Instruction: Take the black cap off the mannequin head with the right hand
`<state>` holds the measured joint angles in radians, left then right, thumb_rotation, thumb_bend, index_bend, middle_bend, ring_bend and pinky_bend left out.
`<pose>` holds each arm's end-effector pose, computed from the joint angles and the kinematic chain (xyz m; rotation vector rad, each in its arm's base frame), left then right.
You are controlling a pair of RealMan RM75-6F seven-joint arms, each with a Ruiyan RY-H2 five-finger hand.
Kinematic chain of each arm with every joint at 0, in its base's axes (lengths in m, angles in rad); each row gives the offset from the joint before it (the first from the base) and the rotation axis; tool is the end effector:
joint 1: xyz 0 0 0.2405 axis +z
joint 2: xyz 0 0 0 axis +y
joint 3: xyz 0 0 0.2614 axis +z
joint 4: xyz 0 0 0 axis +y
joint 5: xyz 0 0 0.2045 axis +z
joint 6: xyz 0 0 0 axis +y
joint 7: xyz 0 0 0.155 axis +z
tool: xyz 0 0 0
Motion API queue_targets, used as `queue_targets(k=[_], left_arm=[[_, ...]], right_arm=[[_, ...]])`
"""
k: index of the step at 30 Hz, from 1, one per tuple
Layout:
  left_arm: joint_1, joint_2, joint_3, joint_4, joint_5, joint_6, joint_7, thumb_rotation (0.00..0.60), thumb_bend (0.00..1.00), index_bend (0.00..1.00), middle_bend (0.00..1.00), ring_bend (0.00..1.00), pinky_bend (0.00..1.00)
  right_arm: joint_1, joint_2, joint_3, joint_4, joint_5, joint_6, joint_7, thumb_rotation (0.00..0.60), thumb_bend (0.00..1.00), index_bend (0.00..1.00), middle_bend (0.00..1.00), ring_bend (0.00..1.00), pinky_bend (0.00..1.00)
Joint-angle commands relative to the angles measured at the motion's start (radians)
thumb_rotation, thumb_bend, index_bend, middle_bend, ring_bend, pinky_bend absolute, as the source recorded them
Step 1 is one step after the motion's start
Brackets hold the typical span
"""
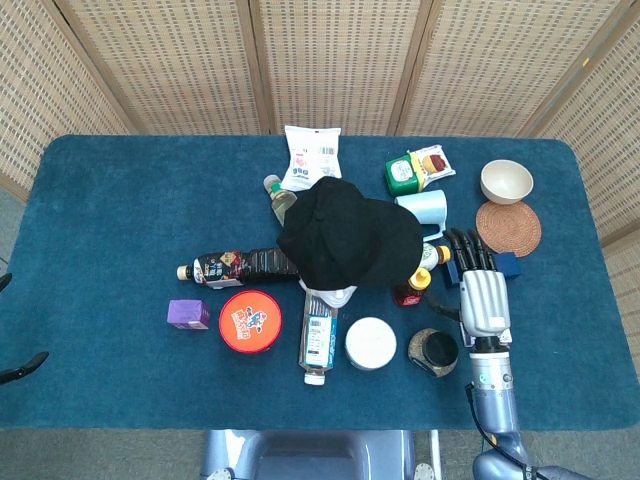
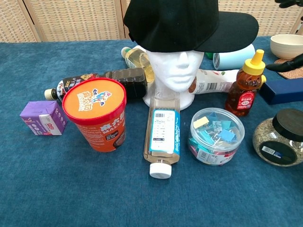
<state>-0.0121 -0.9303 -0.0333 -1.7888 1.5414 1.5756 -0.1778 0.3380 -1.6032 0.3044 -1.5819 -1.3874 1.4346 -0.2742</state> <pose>-0.2922 0.1650 0.2170 -1.2842 -0.9962 -1.0496 -0.1951 -0.2930 0.0611 1.2536 -0.8992 1.2585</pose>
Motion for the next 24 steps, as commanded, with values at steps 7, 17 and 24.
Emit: queue_targets(k=[7, 17, 24], left_arm=[[0.0, 0.004, -0.005, -0.004, -0.015, -0.004, -0.01, 0.6, 0.11, 0.0, 0.0, 0.0, 0.0], [-0.003, 0.01, -0.008, -0.001, -0.022, -0.011, -0.024, 0.6, 0.11, 0.0, 0.0, 0.0, 0.0], [-0.003, 0.013, -0.009, -0.001, -0.024, -0.012, -0.034, 0.6, 0.11, 0.0, 0.0, 0.0, 0.0]], right_arm=[[0.041, -0.1, 0.035, -0.015, 0.063, 0.023, -0.078, 0.6, 0.0, 0.11, 0.13, 0.08, 0.14], [0.079, -0.188, 0.049, 0.028, 0.068, 0.052, -0.083, 0.6, 0.09, 0.17, 0.18, 0.12, 0.16], [0.115, -0.249, 0.071, 0.08, 0.044, 0.078, -0.059, 0.6, 0.19, 0.26, 0.27, 0.2, 0.2]])
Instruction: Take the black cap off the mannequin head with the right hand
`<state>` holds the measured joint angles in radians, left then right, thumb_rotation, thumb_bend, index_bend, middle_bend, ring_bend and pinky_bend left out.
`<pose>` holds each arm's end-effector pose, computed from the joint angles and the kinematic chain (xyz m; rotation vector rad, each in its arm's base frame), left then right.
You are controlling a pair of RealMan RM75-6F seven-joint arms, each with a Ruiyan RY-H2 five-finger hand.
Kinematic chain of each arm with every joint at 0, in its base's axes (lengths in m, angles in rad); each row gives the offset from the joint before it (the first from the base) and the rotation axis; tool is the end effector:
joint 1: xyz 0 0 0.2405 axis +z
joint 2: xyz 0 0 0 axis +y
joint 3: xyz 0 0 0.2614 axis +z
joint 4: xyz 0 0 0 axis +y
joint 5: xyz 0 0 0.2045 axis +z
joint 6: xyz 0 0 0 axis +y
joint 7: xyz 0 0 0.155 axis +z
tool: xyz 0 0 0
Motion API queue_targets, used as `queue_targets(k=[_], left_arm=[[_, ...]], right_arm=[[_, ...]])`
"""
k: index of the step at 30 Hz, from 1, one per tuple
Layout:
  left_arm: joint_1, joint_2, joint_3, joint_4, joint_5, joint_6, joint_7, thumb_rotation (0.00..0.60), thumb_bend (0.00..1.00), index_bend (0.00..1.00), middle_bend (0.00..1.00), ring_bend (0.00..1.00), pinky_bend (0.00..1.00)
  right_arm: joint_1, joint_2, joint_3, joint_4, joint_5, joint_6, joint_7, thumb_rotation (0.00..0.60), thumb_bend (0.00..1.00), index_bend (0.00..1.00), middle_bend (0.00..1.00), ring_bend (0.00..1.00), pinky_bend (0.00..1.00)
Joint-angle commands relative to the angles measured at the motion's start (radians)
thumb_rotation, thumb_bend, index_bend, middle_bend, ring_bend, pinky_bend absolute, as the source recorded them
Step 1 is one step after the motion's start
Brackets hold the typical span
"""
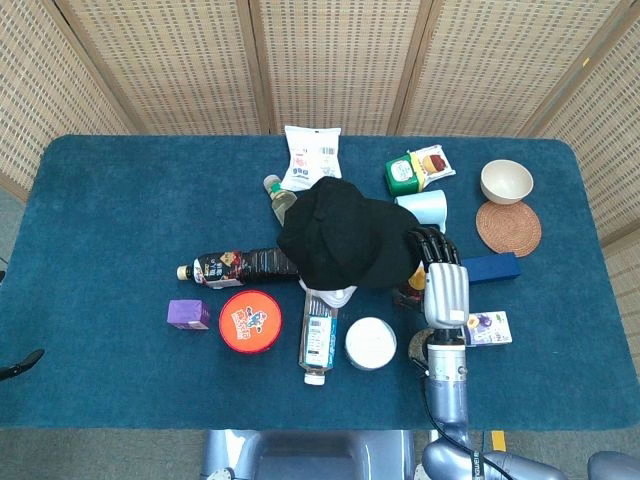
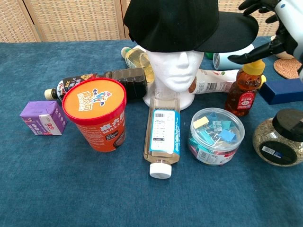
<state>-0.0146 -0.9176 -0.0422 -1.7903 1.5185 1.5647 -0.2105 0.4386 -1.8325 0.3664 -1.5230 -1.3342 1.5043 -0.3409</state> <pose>-0.2948 0.1675 0.2217 -1.2594 -1.0176 -1.0567 -0.1433 -0.3065 0.0209 1.1307 -0.9646 1.3736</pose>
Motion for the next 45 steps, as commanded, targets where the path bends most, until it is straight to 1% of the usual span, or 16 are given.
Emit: queue_targets(k=[1, 4, 6, 7, 9, 12, 15, 17, 19, 21, 24, 29, 32, 38, 45], left_arm=[[0.0, 0.001, 0.0, 0.0, -0.002, -0.002, -0.003, 0.6, 0.11, 0.0, 0.0, 0.0, 0.0], [-0.001, 0.003, -0.001, -0.001, -0.004, -0.003, -0.005, 0.6, 0.11, 0.0, 0.0, 0.0, 0.0], [-0.001, 0.003, -0.001, -0.001, -0.004, -0.004, -0.006, 0.6, 0.11, 0.0, 0.0, 0.0, 0.0], [-0.001, 0.003, -0.001, -0.001, -0.005, -0.005, -0.005, 0.6, 0.11, 0.0, 0.0, 0.0, 0.0], [-0.001, 0.004, -0.002, -0.003, -0.009, -0.005, -0.006, 0.6, 0.11, 0.0, 0.0, 0.0, 0.0], [0.0, 0.004, -0.002, -0.003, -0.009, -0.005, -0.007, 0.6, 0.11, 0.0, 0.0, 0.0, 0.0], [0.0, 0.005, -0.001, -0.003, -0.008, -0.006, -0.007, 0.6, 0.11, 0.0, 0.0, 0.0, 0.0], [0.0, 0.005, -0.002, -0.003, -0.007, -0.006, -0.007, 0.6, 0.11, 0.0, 0.0, 0.0, 0.0], [-0.001, 0.005, -0.001, -0.003, -0.007, -0.006, -0.007, 0.6, 0.11, 0.0, 0.0, 0.0, 0.0], [-0.001, 0.005, 0.0, -0.003, -0.006, -0.008, -0.006, 0.6, 0.11, 0.0, 0.0, 0.0, 0.0], [-0.001, 0.006, 0.0, -0.003, -0.005, -0.009, -0.005, 0.6, 0.11, 0.0, 0.0, 0.0, 0.0], [-0.002, 0.006, 0.001, -0.005, -0.006, -0.011, -0.003, 0.6, 0.11, 0.0, 0.0, 0.0, 0.0], [-0.003, 0.006, 0.001, -0.006, -0.007, -0.014, -0.001, 0.6, 0.11, 0.0, 0.0, 0.0, 0.0], [-0.003, 0.007, 0.001, -0.007, -0.007, -0.015, -0.004, 0.6, 0.11, 0.0, 0.0, 0.0, 0.0], [-0.004, 0.008, 0.001, -0.007, -0.009, -0.019, -0.006, 0.6, 0.11, 0.0, 0.0, 0.0, 0.0]], right_arm=[[0.021, -0.027, 0.012, 0.032, -0.015, 0.014, 0.011, 0.6, 0.21, 0.27, 0.3, 0.22, 0.21], [0.035, -0.046, 0.017, 0.06, -0.03, 0.024, 0.02, 0.6, 0.26, 0.31, 0.35, 0.27, 0.28], [0.043, -0.054, 0.019, 0.073, -0.032, 0.024, 0.022, 0.6, 0.32, 0.33, 0.39, 0.31, 0.36], [0.046, -0.057, 0.019, 0.08, -0.034, 0.025, 0.023, 0.6, 0.34, 0.35, 0.4, 0.32, 0.38], [0.05, -0.058, 0.017, 0.095, -0.046, 0.029, 0.034, 0.6, 0.41, 0.39, 0.44, 0.36, 0.44], [0.052, -0.055, 0.008, 0.116, -0.063, 0.036, 0.062, 0.6, 0.52, 0.45, 0.49, 0.41, 0.49], [0.05, -0.051, 0.0, 0.131, -0.078, 0.044, 0.079, 0.6, 0.6, 0.52, 0.54, 0.46, 0.53], [0.048, -0.049, -0.007, 0.149, -0.094, 0.057, 0.093, 0.6, 0.63, 0.57, 0.59, 0.5, 0.57], [0.049, -0.049, -0.013, 0.169, -0.112, 0.07, 0.104, 0.6, 0.64, 0.62, 0.64, 0.55, 0.64], [0.051, -0.053, -0.014, 0.196, -0.131, 0.087, 0.121, 0.6, 0.65, 0.67, 0.69, 0.61, 0.72], [0.058, -0.059, -0.015, 0.246, -0.152, 0.104, 0.156, 0.6, 0.65, 0.69, 0.72, 0.65, 0.78], [0.065, -0.056, -0.015, 0.291, -0.167, 0.113, 0.187, 0.6, 0.65, 0.7, 0.73, 0.66, 0.79], [0.074, -0.048, -0.005, 0.308, -0.174, 0.119, 0.196, 0.6, 0.65, 0.7, 0.74, 0.66, 0.81], [0.107, -0.023, 0.038, 0.33, -0.175, 0.118, 0.19, 0.6, 0.66, 0.7, 0.74, 0.67, 0.81], [0.157, 0.031, 0.114, 0.335, -0.143, 0.092, 0.164, 0.6, 0.67, 0.7, 0.74, 0.67, 0.81]])
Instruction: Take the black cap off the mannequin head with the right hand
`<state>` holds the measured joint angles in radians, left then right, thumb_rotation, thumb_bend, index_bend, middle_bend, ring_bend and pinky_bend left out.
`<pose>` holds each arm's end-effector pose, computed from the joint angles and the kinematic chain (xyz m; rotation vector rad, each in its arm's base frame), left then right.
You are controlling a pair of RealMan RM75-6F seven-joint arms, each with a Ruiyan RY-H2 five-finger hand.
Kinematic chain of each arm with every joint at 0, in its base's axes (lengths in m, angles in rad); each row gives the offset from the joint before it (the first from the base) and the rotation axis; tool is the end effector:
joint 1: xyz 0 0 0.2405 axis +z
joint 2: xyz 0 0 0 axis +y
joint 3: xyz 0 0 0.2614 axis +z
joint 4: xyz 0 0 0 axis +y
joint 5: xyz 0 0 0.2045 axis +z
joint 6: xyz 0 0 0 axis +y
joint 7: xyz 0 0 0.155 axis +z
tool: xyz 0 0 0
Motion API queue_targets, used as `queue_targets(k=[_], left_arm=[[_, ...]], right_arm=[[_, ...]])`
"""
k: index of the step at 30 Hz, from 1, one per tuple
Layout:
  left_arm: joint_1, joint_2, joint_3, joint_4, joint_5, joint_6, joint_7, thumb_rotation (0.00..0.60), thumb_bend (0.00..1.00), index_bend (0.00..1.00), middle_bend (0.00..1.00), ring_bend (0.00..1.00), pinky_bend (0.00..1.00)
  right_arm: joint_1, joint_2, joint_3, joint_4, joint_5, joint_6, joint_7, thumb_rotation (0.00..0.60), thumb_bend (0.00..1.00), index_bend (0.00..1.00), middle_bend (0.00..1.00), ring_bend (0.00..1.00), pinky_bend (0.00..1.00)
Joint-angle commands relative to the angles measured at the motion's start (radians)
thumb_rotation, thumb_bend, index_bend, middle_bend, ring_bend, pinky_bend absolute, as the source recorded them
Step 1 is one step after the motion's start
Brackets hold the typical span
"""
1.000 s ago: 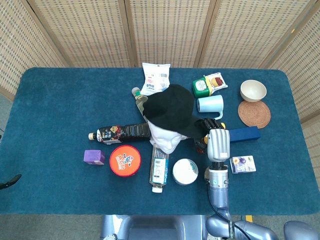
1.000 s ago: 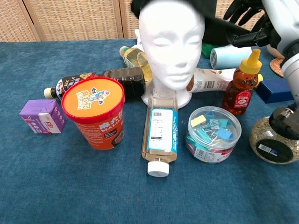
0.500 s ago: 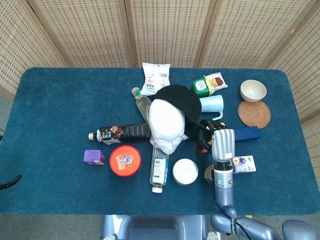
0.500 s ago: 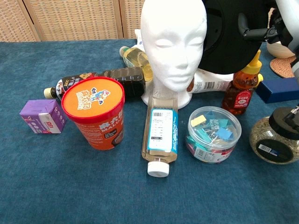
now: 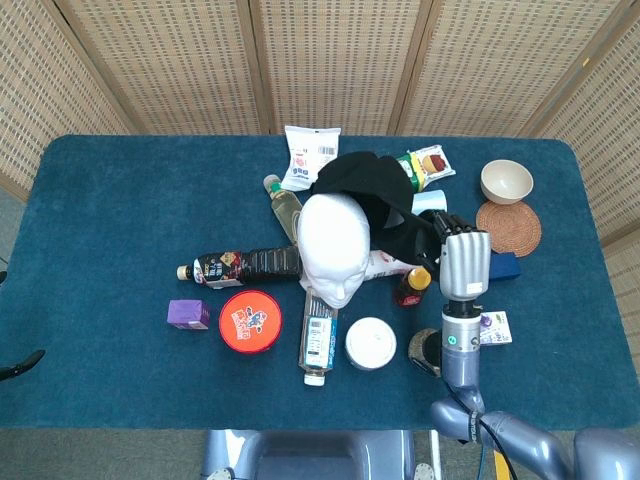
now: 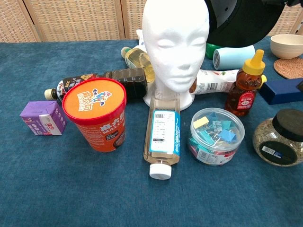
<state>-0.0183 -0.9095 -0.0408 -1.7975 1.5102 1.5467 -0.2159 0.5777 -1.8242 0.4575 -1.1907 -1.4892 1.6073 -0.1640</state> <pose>-0.2955 0.1683 0.2212 -1.2611 -1.0370 -1.0461 -0.1427 -0.3532 0.0632 1.0747 -0.5720 1.5239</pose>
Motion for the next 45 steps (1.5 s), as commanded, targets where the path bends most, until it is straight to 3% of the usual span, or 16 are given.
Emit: queue_targets(k=[1, 9, 14, 17, 19, 27, 36, 41, 45], left_arm=[[0.0, 0.0, 0.0, -0.001, -0.001, -0.001, -0.001, 0.6, 0.11, 0.0, 0.0, 0.0, 0.0], [0.001, -0.001, 0.002, -0.002, 0.002, 0.0, 0.002, 0.6, 0.11, 0.0, 0.0, 0.0, 0.0], [0.003, -0.002, 0.003, -0.004, 0.005, 0.004, 0.004, 0.6, 0.11, 0.0, 0.0, 0.0, 0.0], [0.004, -0.003, 0.003, -0.004, 0.007, 0.007, 0.003, 0.6, 0.11, 0.0, 0.0, 0.0, 0.0], [0.004, -0.003, 0.005, -0.005, 0.008, 0.005, 0.004, 0.6, 0.11, 0.0, 0.0, 0.0, 0.0], [0.001, -0.001, 0.009, -0.006, 0.013, -0.003, 0.01, 0.6, 0.11, 0.0, 0.0, 0.0, 0.0], [0.0, -0.003, 0.01, -0.009, 0.013, -0.004, 0.019, 0.6, 0.1, 0.0, 0.0, 0.0, 0.0], [0.0, -0.001, 0.009, -0.01, 0.009, -0.005, 0.014, 0.6, 0.11, 0.0, 0.0, 0.0, 0.0], [-0.001, -0.001, 0.012, -0.01, 0.013, -0.009, 0.016, 0.6, 0.11, 0.0, 0.0, 0.0, 0.0]], right_arm=[[0.024, 0.034, 0.033, 0.003, 0.018, -0.016, -0.018, 0.6, 0.67, 0.7, 0.74, 0.67, 0.81], [0.055, 0.151, 0.119, 0.053, 0.086, -0.063, -0.073, 0.6, 0.67, 0.7, 0.74, 0.67, 0.81], [0.047, 0.222, 0.1, 0.143, 0.078, -0.093, -0.056, 0.6, 0.67, 0.7, 0.74, 0.67, 0.82], [0.045, 0.251, 0.061, 0.22, 0.045, -0.096, -0.051, 0.6, 0.67, 0.7, 0.74, 0.67, 0.82], [0.025, 0.278, -0.015, 0.324, -0.017, -0.089, -0.042, 0.6, 0.67, 0.7, 0.74, 0.67, 0.82], [-0.02, 0.261, -0.171, 0.481, -0.103, -0.058, -0.002, 0.6, 0.67, 0.7, 0.74, 0.67, 0.83], [-0.077, 0.298, -0.277, 0.387, -0.156, -0.03, -0.068, 0.6, 0.67, 0.7, 0.75, 0.67, 0.83], [-0.106, 0.354, -0.318, 0.259, -0.18, -0.022, -0.112, 0.6, 0.67, 0.7, 0.75, 0.67, 0.82], [-0.127, 0.446, -0.373, 0.084, -0.195, -0.083, -0.127, 0.6, 0.66, 0.66, 0.7, 0.63, 0.8]])
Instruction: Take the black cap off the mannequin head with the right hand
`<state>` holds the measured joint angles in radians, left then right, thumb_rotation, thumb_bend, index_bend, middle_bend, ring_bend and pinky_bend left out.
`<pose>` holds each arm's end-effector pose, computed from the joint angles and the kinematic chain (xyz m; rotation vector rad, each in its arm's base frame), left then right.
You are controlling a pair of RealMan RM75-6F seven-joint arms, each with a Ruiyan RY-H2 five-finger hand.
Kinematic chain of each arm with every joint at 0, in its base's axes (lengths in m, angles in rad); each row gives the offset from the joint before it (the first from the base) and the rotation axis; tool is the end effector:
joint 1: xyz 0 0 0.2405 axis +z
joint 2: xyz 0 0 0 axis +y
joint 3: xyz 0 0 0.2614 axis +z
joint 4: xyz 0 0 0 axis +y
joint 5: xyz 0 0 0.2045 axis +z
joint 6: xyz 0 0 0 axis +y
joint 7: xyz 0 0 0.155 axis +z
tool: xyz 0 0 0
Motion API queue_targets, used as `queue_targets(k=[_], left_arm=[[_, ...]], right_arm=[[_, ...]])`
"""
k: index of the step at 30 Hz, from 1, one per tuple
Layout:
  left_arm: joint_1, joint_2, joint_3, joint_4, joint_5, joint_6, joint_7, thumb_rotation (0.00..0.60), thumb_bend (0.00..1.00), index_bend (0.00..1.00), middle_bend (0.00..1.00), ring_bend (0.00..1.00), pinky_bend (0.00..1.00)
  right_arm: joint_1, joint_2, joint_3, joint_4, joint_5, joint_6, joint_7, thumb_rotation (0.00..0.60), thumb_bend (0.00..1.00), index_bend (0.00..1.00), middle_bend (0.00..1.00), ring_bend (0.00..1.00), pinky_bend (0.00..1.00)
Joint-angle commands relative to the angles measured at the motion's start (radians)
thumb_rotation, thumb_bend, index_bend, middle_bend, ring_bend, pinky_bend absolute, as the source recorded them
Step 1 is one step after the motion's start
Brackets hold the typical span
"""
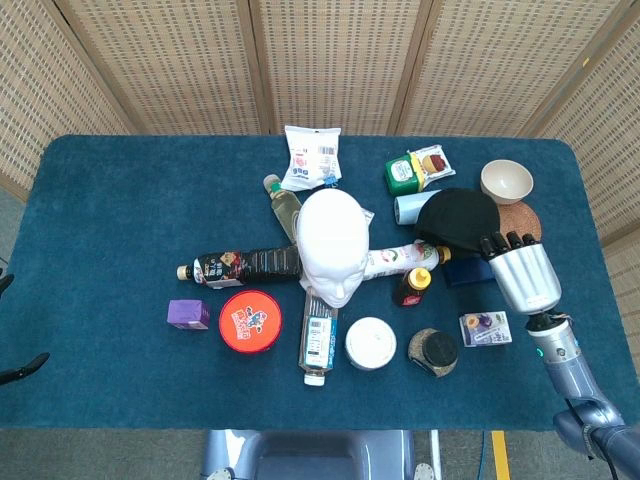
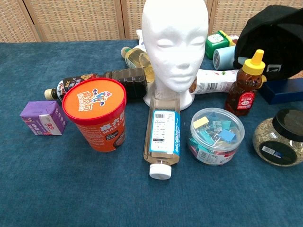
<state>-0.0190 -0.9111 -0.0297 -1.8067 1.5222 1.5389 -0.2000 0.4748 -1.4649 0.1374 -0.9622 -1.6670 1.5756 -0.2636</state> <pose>-0.2936 0.1664 0.2166 -1.2816 -1.0458 -1.0344 -0.2569 -0.3309 0.1271 1.5648 -0.0145 0.9185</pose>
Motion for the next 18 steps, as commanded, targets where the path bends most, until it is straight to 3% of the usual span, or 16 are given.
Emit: queue_targets(k=[1, 4, 6, 9, 11, 14, 18], left_arm=[[-0.001, 0.0, 0.001, -0.001, 0.002, -0.001, 0.001, 0.6, 0.11, 0.0, 0.0, 0.0, 0.0], [0.0, 0.001, 0.002, 0.0, 0.004, 0.0, 0.0, 0.6, 0.11, 0.0, 0.0, 0.0, 0.0], [0.001, 0.001, 0.001, 0.0, 0.003, 0.001, -0.001, 0.6, 0.11, 0.0, 0.0, 0.0, 0.0], [0.001, 0.001, 0.001, 0.001, 0.001, 0.002, -0.002, 0.6, 0.11, 0.0, 0.0, 0.0, 0.0], [0.001, 0.001, 0.001, 0.001, 0.0, 0.002, -0.003, 0.6, 0.11, 0.0, 0.0, 0.0, 0.0], [0.001, 0.002, 0.001, 0.002, 0.002, 0.002, -0.004, 0.6, 0.11, 0.0, 0.0, 0.0, 0.0], [0.002, 0.003, 0.002, 0.003, 0.004, 0.003, -0.008, 0.6, 0.11, 0.0, 0.0, 0.0, 0.0]], right_arm=[[-0.025, 0.115, -0.066, -0.19, -0.018, -0.077, -0.027, 0.6, 0.64, 0.63, 0.69, 0.62, 0.79], [-0.025, 0.199, -0.088, -0.327, -0.002, -0.149, -0.037, 0.6, 0.53, 0.45, 0.57, 0.53, 0.74], [-0.029, 0.249, -0.099, -0.417, 0.022, -0.197, -0.05, 0.6, 0.35, 0.33, 0.46, 0.45, 0.69], [-0.035, 0.304, -0.112, -0.515, 0.038, -0.235, -0.054, 0.6, 0.11, 0.22, 0.33, 0.34, 0.61], [-0.042, 0.336, -0.122, -0.568, 0.05, -0.258, -0.056, 0.6, 0.02, 0.17, 0.25, 0.26, 0.54], [-0.055, 0.412, -0.144, -0.686, 0.085, -0.309, -0.086, 0.6, 0.0, 0.11, 0.15, 0.14, 0.42], [-0.077, 0.477, -0.156, -0.777, 0.089, -0.306, -0.086, 0.6, 0.0, 0.08, 0.09, 0.07, 0.33]])
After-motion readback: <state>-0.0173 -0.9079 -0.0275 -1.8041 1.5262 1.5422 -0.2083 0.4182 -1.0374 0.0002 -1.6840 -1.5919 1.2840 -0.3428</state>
